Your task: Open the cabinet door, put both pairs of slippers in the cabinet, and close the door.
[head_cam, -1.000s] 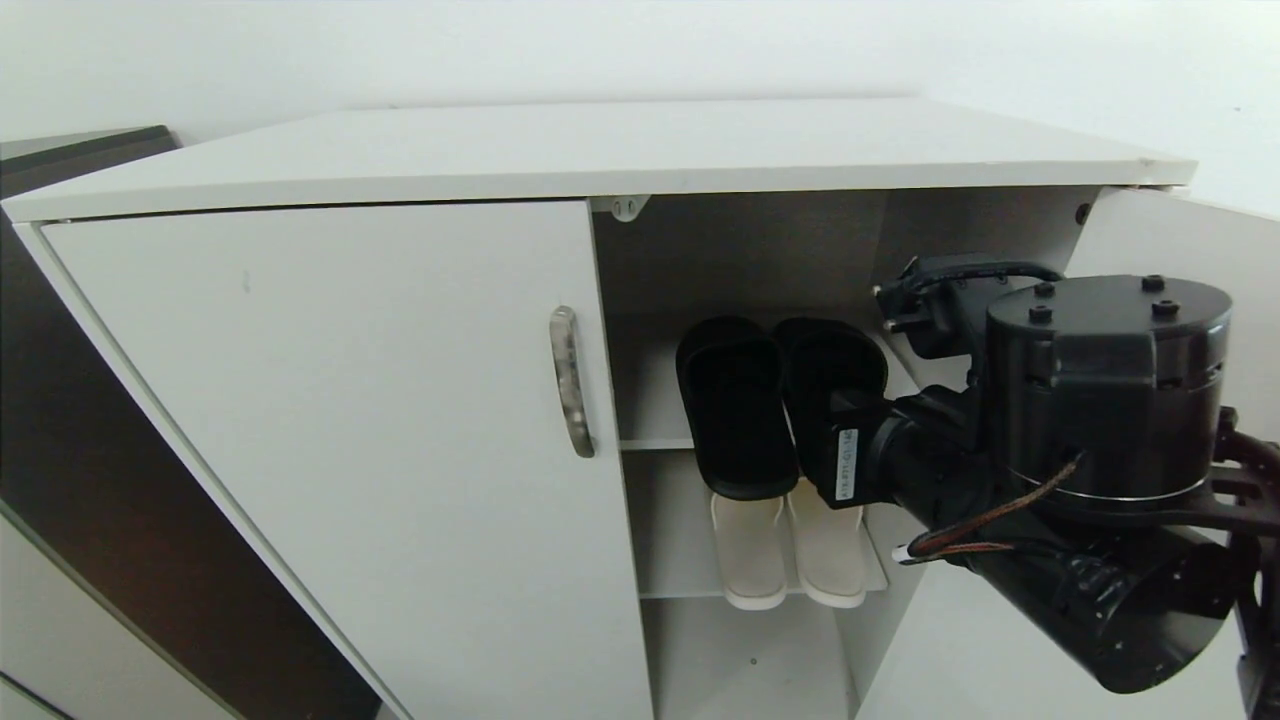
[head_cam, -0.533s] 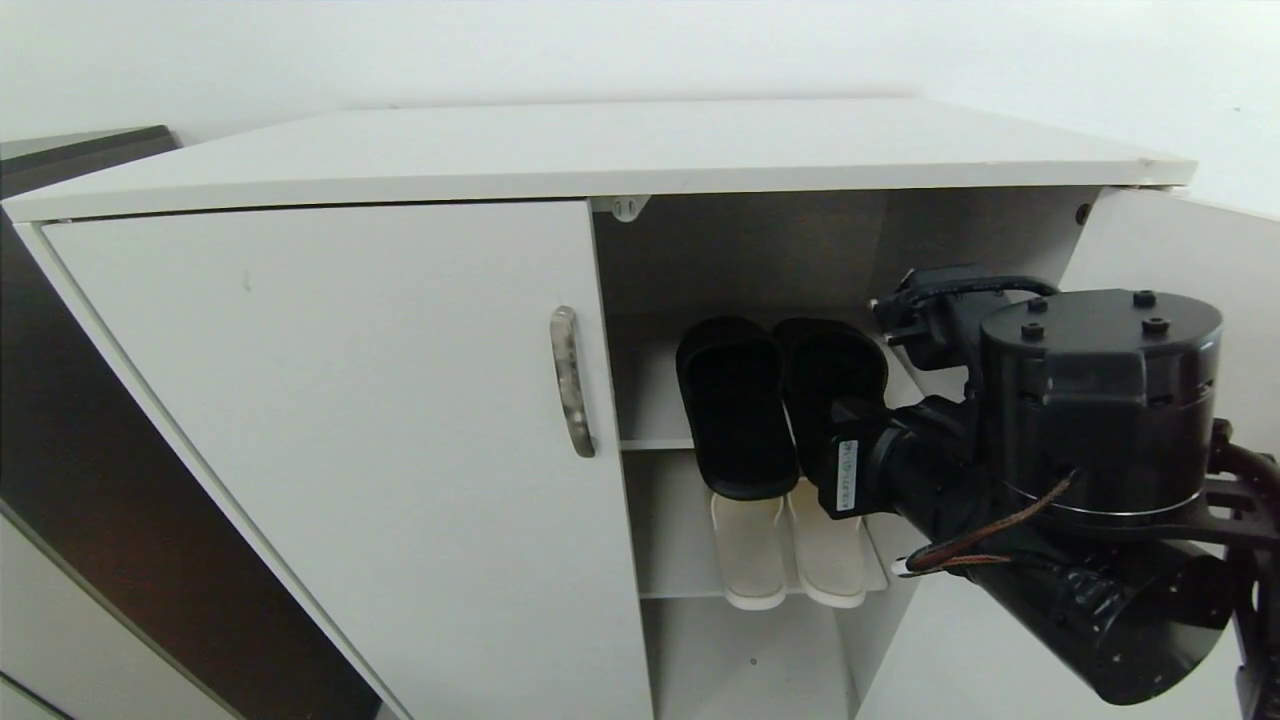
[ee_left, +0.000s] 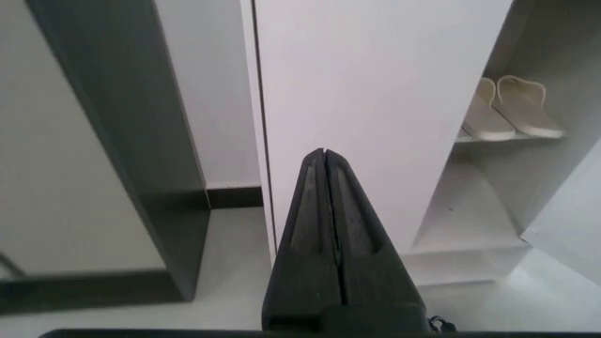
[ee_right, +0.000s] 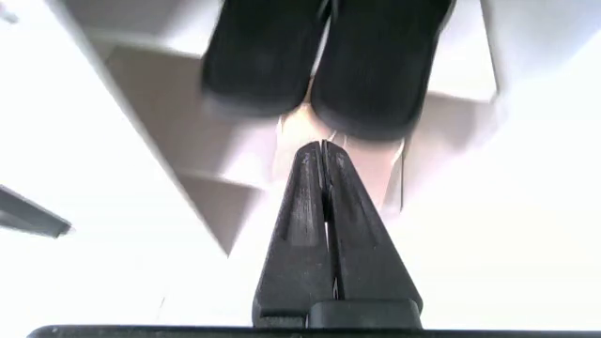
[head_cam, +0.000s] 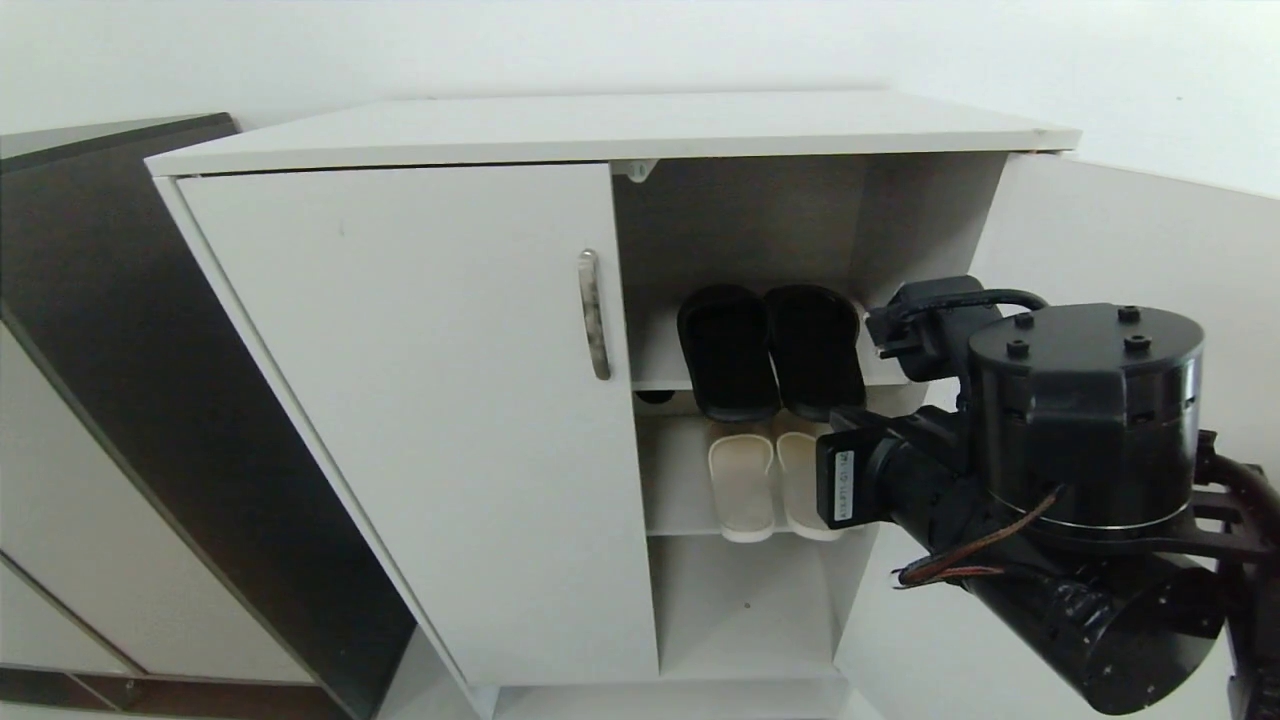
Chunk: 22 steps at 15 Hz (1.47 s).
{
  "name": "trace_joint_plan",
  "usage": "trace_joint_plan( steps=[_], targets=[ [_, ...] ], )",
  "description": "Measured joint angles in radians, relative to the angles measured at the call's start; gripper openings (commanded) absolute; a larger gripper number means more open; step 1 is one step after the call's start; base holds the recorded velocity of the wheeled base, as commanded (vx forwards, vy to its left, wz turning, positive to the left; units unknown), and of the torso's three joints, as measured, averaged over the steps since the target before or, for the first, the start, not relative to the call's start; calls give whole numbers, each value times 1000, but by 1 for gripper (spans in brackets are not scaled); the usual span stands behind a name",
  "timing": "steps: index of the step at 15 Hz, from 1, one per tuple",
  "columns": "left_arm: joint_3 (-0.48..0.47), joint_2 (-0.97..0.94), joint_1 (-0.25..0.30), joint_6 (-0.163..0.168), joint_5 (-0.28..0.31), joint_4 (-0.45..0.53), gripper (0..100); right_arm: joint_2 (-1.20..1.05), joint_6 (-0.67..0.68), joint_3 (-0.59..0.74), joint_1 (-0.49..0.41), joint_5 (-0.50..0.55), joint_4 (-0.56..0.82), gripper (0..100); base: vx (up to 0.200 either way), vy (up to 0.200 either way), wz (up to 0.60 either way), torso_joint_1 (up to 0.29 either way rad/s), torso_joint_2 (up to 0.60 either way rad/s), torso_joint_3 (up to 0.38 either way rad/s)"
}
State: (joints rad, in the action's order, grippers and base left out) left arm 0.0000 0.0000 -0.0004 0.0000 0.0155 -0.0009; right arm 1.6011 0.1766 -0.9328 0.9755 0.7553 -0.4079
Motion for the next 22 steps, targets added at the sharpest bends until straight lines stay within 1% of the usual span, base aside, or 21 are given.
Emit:
trace_joint_plan(
  steps=[11, 22],
  targets=[
    [0, 0, 0, 0, 0, -1, 0, -5, -1, 15, -1, 0, 0, 0, -200, 0, 0, 2, 2, 3],
    [0, 0, 0, 0, 0, 0, 0, -7, -12, 36, -11, -1, 0, 0, 0, 0, 0, 0, 0, 0]
  ],
)
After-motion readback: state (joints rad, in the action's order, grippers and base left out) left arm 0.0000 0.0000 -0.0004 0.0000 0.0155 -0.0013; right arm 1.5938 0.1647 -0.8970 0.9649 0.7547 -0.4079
